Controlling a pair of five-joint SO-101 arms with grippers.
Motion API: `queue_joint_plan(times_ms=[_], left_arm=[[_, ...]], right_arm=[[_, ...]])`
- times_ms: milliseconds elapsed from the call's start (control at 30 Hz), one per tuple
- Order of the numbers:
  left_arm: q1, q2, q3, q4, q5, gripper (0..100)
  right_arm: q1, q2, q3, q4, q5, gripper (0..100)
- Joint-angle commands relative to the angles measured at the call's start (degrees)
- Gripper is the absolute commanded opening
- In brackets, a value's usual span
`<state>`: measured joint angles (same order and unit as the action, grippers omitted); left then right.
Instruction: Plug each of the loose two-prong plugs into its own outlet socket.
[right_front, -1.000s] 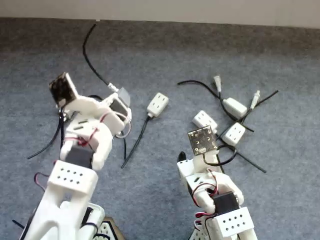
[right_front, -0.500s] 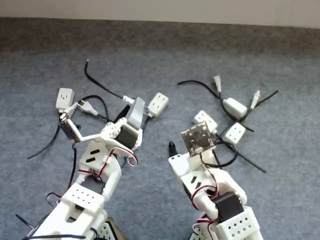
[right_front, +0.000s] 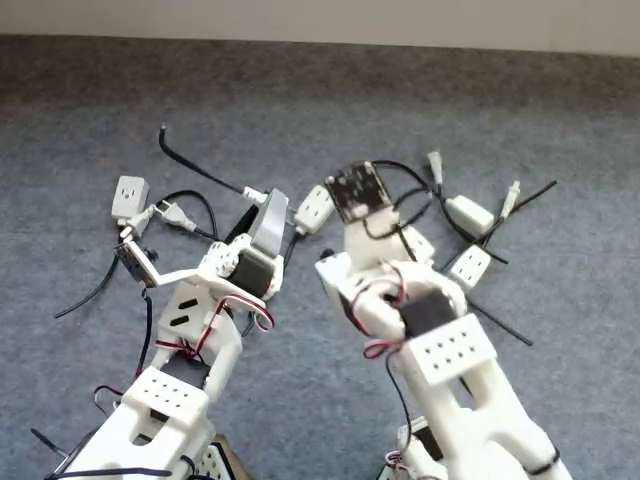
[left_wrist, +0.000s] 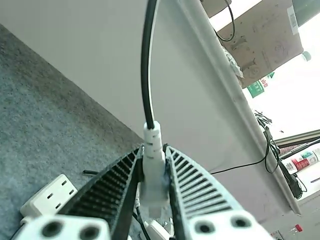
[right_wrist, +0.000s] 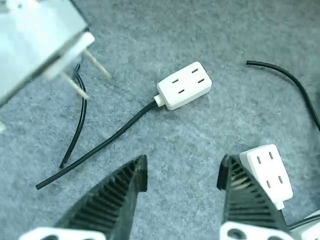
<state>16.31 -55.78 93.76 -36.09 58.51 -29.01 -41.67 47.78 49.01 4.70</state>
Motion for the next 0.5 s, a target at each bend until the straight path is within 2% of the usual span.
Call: queue_joint_plan(times_ms=[0, 233, 367, 467], left_arm=[[0.13, -1.27, -0.22, -1.41, 0.26, 1], [-0.75, -1.27, -0.22, -1.23, 0.35, 1], [-0.22, -1.27, -0.13, -1.23, 0.35, 1], [0.84, -1.27, 0.75, -1.32, 0.26, 1]], right_arm=[[-0.40, 5.05, -8.22, -0.22, -1.76, 22.8], [-0.31, 10.59, -12.53, -0.40, -2.11, 22.8], [-0.31, 13.32, -14.90, -0.22, 3.78, 22.8], [-0.31, 16.22, -17.27, -0.40, 5.19, 22.8]])
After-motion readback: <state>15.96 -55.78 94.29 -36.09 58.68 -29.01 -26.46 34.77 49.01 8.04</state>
